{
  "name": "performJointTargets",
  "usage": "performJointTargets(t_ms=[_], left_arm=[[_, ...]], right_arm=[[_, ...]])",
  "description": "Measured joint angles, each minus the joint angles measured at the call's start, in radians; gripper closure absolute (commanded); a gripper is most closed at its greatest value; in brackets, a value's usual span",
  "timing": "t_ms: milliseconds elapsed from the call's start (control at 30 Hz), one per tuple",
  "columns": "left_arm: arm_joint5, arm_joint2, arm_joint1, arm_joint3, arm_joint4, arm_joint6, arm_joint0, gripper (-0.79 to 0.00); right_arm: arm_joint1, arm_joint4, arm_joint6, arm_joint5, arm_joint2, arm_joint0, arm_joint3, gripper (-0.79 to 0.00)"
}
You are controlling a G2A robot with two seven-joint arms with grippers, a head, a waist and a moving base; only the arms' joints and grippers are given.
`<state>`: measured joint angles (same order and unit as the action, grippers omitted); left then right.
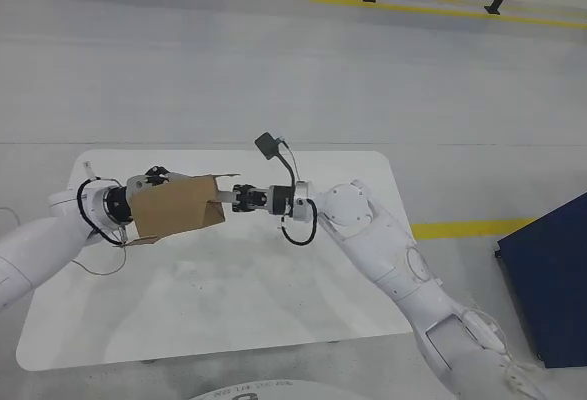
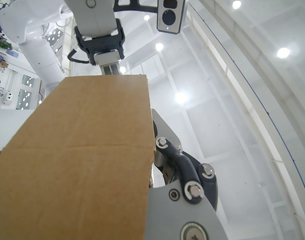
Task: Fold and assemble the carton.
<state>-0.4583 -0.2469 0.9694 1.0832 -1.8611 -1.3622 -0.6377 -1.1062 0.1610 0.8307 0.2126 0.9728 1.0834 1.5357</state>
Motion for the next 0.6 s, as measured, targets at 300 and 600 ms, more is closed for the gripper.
performJointTargets(t_ms=[300, 600], left_arm=[[0.030, 0.020, 0.012, -0.064, 0.038, -0.030, 0.020, 0.000], [0.041, 0.032, 0.028, -0.098, 0.064, -0.041, 0.025, 0.000]], right_arm=[[0.000, 0.062, 0.019, 0.083, 0.028, 0.019, 0.010, -0.785], [0.010, 0.145, 0.077, 0.212, 0.078, 0.065, 0.025, -0.785]])
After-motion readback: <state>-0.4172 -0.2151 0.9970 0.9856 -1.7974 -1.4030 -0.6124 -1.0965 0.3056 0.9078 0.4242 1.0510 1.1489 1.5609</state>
